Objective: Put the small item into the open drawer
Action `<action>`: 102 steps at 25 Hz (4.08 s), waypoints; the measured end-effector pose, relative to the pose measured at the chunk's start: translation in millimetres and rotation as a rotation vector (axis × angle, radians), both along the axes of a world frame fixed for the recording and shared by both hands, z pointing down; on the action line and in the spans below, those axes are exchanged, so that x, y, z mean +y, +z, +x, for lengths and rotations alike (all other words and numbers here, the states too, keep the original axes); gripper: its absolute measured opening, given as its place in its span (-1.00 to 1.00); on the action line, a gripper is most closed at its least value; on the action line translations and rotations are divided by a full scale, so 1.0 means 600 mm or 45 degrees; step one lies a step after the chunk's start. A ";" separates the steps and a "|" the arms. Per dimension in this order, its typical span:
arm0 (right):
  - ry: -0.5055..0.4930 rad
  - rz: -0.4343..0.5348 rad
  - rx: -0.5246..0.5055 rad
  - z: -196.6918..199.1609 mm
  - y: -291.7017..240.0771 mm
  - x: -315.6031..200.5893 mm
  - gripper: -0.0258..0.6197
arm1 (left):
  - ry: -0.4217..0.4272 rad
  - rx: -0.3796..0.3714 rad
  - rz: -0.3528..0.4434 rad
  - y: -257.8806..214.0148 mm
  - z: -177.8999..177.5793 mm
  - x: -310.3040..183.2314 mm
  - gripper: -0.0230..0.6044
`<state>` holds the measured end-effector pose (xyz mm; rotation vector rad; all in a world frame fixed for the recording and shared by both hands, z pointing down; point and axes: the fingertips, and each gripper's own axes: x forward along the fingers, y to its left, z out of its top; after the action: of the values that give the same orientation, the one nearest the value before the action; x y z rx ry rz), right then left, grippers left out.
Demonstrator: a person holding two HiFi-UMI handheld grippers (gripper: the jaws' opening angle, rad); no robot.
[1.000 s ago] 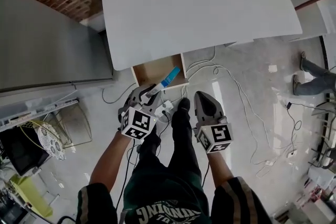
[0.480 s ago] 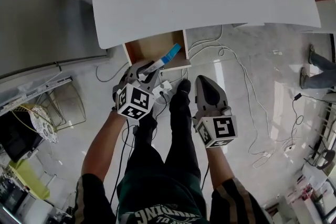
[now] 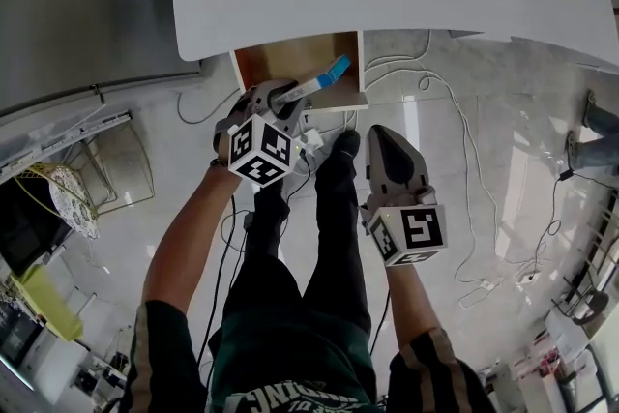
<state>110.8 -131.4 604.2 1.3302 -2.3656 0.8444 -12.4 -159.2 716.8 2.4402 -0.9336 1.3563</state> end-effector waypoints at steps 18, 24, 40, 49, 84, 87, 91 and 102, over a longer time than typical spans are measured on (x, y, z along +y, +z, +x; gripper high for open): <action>0.018 -0.053 0.019 0.031 0.092 0.005 -0.85 | 0.233 -0.249 -0.138 0.156 0.005 -0.041 -0.65; 0.010 -0.083 0.007 0.027 0.117 0.015 -0.85 | 0.313 -0.347 -0.244 0.203 -0.008 -0.037 -0.65; 0.035 -0.147 -0.001 0.022 0.129 0.026 -0.85 | 0.482 -0.446 -0.455 0.265 -0.033 -0.018 -0.65; 0.048 -0.180 0.000 0.031 0.141 0.032 -0.85 | 0.559 -0.431 -0.624 0.281 -0.029 -0.003 -0.65; 0.009 -0.196 -0.004 0.012 0.142 0.047 -0.85 | 0.403 -0.497 -0.314 0.264 -0.068 -0.062 -0.41; 0.001 -0.197 0.006 0.014 0.145 0.049 -0.85 | 0.404 -0.489 -0.298 0.260 -0.065 -0.064 -0.41; 0.005 -0.202 0.015 0.017 0.148 0.050 -0.85 | 0.404 -0.482 -0.284 0.254 -0.058 -0.066 -0.41; 0.013 -0.197 0.016 0.010 0.133 0.043 -0.85 | 0.379 -0.478 -0.267 0.229 -0.063 -0.058 -0.41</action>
<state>116.9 -105.7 684.1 1.2824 -2.2350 0.9966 -50.0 -194.1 854.1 2.2714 -0.4688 1.9529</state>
